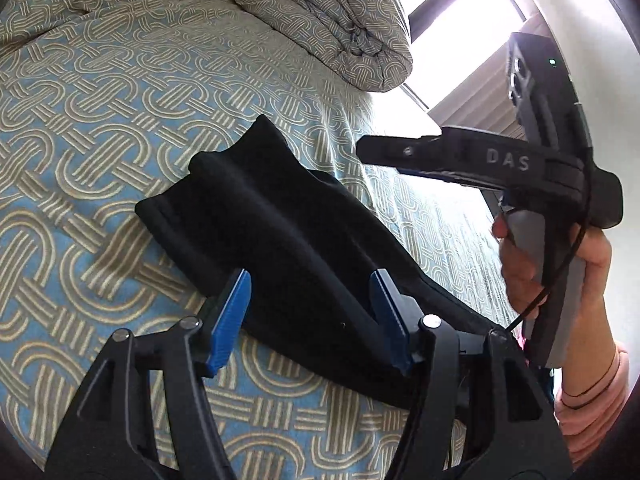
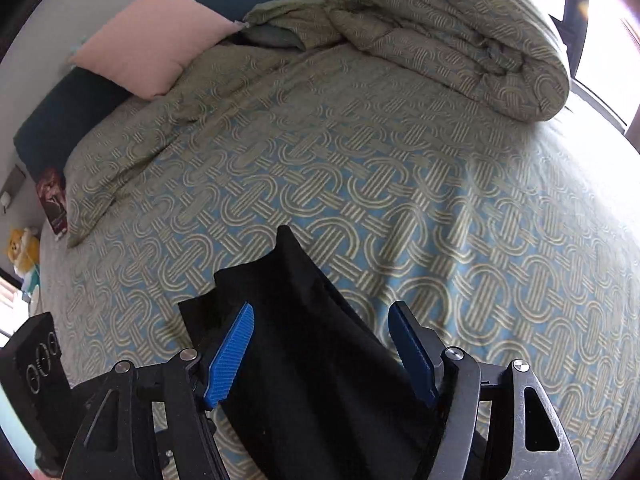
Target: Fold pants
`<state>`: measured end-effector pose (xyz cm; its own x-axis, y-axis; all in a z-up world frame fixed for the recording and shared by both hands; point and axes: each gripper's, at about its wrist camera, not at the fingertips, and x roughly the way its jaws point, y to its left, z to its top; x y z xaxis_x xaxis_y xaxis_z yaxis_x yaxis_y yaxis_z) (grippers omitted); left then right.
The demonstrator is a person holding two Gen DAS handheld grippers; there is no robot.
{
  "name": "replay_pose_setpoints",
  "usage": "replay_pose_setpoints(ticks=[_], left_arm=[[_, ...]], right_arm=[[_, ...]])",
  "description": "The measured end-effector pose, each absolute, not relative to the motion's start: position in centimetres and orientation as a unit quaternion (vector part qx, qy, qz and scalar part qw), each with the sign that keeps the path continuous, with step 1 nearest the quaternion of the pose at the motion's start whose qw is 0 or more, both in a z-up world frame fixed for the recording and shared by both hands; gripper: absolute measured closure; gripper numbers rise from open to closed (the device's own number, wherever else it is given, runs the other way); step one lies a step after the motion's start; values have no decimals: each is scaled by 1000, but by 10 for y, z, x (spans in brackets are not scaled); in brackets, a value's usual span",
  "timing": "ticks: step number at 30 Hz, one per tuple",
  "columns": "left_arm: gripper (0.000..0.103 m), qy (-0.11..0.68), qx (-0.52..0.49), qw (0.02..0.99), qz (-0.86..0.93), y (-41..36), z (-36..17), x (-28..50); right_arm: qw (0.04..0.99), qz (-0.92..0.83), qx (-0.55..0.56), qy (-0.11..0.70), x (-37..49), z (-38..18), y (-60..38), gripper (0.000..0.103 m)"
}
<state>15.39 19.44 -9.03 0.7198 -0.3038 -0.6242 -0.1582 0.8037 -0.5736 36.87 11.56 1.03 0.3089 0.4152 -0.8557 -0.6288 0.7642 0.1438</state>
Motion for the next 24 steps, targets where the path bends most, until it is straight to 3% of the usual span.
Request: replay_pose_setpoints(ticks=[6,19,20,21,22,24], left_arm=[[40,379,-332,863,-44,211,-110,165],[40,371,-402,836,-47,237,-126,189],[53,373,-405,833,-46,239,-128,193],[72,375,-405,832,-49,239,-129,197],[99,385,-400,830,-52,237,-130,201],[100,379,-394,836,-50,233,-123,195]], right_arm=[[782,334,-108,515,384,-28,142,32],[762,344,-94,540,416,-55,168,32],[763,341,-86,542,419,-57,169,41],[767,338,-77,540,421,-59,170,89],[765,339,-73,542,421,-61,172,98],[766,350,-70,535,418,-58,171,101]])
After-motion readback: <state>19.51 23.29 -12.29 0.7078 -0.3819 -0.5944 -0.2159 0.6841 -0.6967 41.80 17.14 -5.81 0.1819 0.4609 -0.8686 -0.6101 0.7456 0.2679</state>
